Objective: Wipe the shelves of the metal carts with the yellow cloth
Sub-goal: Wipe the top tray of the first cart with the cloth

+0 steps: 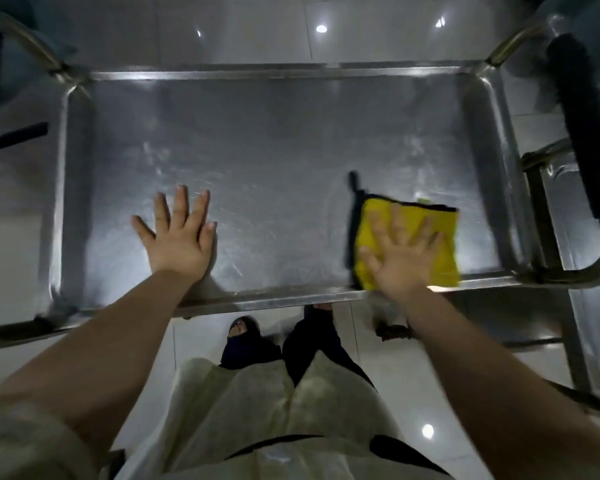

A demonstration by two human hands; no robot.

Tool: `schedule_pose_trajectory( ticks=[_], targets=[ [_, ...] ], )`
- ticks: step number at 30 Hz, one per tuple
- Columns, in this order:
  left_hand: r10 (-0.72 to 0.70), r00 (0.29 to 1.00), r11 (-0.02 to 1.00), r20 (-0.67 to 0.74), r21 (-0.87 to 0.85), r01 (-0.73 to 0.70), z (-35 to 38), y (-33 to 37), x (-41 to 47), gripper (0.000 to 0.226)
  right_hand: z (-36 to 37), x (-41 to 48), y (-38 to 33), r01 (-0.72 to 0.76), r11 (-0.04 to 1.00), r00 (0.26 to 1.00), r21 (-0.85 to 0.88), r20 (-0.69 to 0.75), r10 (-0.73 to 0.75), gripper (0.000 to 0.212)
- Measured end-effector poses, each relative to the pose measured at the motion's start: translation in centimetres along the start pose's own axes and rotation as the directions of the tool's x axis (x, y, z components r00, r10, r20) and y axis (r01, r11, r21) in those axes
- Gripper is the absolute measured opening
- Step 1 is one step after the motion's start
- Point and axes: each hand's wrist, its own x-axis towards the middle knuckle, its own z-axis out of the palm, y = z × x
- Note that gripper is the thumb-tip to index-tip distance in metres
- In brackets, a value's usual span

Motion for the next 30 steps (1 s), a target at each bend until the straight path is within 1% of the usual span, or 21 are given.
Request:
schedule_pose_trajectory(
  ticks=[2, 4, 5, 7, 8, 9, 11, 13, 15, 17, 18, 19, 21, 23, 24, 25, 26, 27, 28, 29, 30],
  targets=[
    [-0.002, 1.000, 1.000, 0.000, -0.002, 0.002, -0.1, -0.6, 0.1, 0.054, 1.5, -1.8, -9.0, 0.165, 0.986, 0.986, -0.022, 0.016, -0.165, 0.071],
    [0.006, 1.000, 1.000, 0.012, -0.024, -0.005, -0.2, -1.2, 0.1, 0.054, 2.2, -3.6, -16.1, 0.334, 0.942, 0.943, -0.039, 0.019, -0.333, 0.070],
    [0.020, 1.000, 0.999, 0.017, -0.040, -0.020, -0.2, -1.4, 0.2, 0.053, 2.1, -3.8, -17.8, 0.391, 0.920, 0.920, -0.039, 0.014, -0.391, 0.070],
    [0.076, 0.996, 0.995, 0.038, -0.064, -0.073, -0.4, -2.1, 0.6, 0.052, 1.9, -2.7, -17.0, 0.420, 0.907, 0.907, -0.042, -0.007, -0.421, 0.071],
    [0.095, 0.995, 0.994, 0.039, -0.058, -0.093, -0.6, -2.8, 0.9, 0.052, 1.9, -2.1, -15.0, 0.385, 0.921, 0.922, -0.051, -0.019, -0.387, 0.071],
    [0.096, 0.995, 0.995, 0.029, -0.040, -0.095, -0.8, -4.0, 1.2, 0.053, 1.7, -1.6, -12.4, 0.304, 0.951, 0.951, -0.058, -0.032, -0.306, 0.071],
    [0.055, 0.998, 0.998, 0.003, -0.031, -0.055, -1.2, -6.9, 1.7, 0.053, 1.1, -0.8, -6.2, 0.064, 0.997, 0.996, -0.038, -0.061, -0.066, 0.070],
    [0.029, 1.000, 0.998, -0.003, -0.051, -0.029, -1.4, -9.3, 1.6, 0.054, -0.3, -0.8, -1.1, -0.142, 0.989, 0.990, 0.031, -0.002, 0.142, 0.071],
    [0.044, 0.999, 0.998, -0.010, -0.034, -0.045, -1.2, -9.9, 1.1, 0.055, -1.5, -0.8, 0.0, -0.248, 0.967, 0.969, 0.066, 0.037, 0.246, 0.076],
    [0.048, 0.999, 0.998, -0.018, -0.030, -0.049, -1.0, -9.3, 1.0, 0.056, -1.8, -0.4, -3.7, -0.284, 0.953, 0.959, 0.102, 0.041, 0.281, 0.078],
    [0.046, 0.999, 0.998, -0.020, -0.032, -0.047, -1.1, -9.2, 1.0, 0.056, -1.4, -0.3, -7.2, -0.245, 0.966, 0.969, 0.076, 0.038, 0.243, 0.076],
    [0.045, 0.999, 0.999, -0.021, -0.029, -0.045, -1.1, -9.2, 1.1, 0.055, -0.5, -0.7, -11.3, -0.159, 0.987, 0.987, 0.025, 0.025, 0.159, 0.072],
    [0.049, 0.998, 0.998, -0.027, -0.025, -0.050, -1.0, -9.8, 1.2, 0.055, 1.5, -2.6, -20.2, 0.088, 0.995, 0.996, -0.040, 0.014, -0.087, 0.071],
    [0.059, 0.998, 0.998, -0.029, -0.033, -0.060, -1.0, -10.4, 1.1, 0.055, 2.7, -4.9, -26.3, 0.327, 0.944, 0.945, -0.035, 0.039, -0.326, 0.070],
    [0.069, 0.997, 0.997, -0.034, -0.035, -0.070, -1.0, -10.6, 1.1, 0.056, 2.9, -5.2, -27.0, 0.398, 0.917, 0.917, -0.034, 0.037, -0.397, 0.070],
    [0.078, 0.996, 0.996, -0.034, -0.042, -0.079, -1.0, -10.8, 1.0, 0.057, 2.8, -4.7, -26.2, 0.424, 0.905, 0.906, -0.030, 0.017, -0.424, 0.070],
    [0.086, 0.996, 0.995, -0.029, -0.051, -0.088, -1.0, -11.0, 1.0, 0.056, 2.7, -4.0, -24.2, 0.407, 0.913, 0.913, -0.036, -0.020, -0.408, 0.070],
    [0.092, 0.995, 0.994, -0.028, -0.058, -0.093, -1.0, -11.1, 1.0, 0.055, 2.5, -3.2, -21.4, 0.348, 0.936, 0.935, -0.048, -0.048, -0.350, 0.070],
    [0.094, 0.995, 0.994, -0.033, -0.058, -0.096, -1.0, -11.1, 1.0, 0.055, 2.2, -2.4, -18.0, 0.241, 0.969, 0.967, -0.049, -0.071, -0.244, 0.071],
    [0.094, 0.995, 0.994, -0.038, -0.056, -0.096, -1.0, -11.0, 0.9, 0.054, 1.9, -1.8, -14.5, 0.101, 0.995, 0.991, -0.026, -0.088, -0.103, 0.071],
    [0.091, 0.995, 0.994, -0.040, -0.059, -0.094, -0.9, -10.8, 0.9, 0.054, 1.4, -1.4, -11.1, -0.032, 0.999, 0.997, 0.009, -0.074, 0.032, 0.071]
  ],
)
